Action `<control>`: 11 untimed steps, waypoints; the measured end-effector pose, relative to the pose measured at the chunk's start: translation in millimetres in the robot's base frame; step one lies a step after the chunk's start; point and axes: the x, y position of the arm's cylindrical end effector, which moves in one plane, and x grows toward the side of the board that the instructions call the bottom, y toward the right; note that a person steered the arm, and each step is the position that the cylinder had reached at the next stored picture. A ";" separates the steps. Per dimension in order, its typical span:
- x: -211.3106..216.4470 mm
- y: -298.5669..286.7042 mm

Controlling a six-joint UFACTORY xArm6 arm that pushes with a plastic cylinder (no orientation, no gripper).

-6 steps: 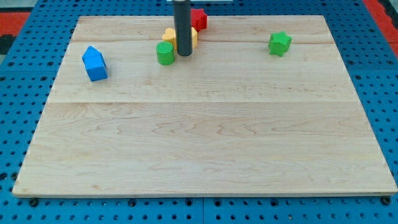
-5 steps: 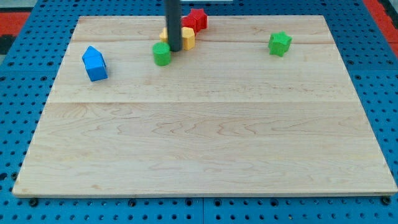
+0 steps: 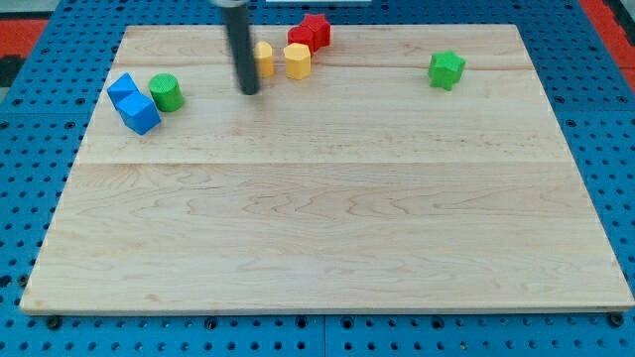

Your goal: Push the green blocks into the blue blocks

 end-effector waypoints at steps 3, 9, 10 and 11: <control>-12.5 314.1; 56.0 -32.1; 58.9 -49.9; 58.9 -80.4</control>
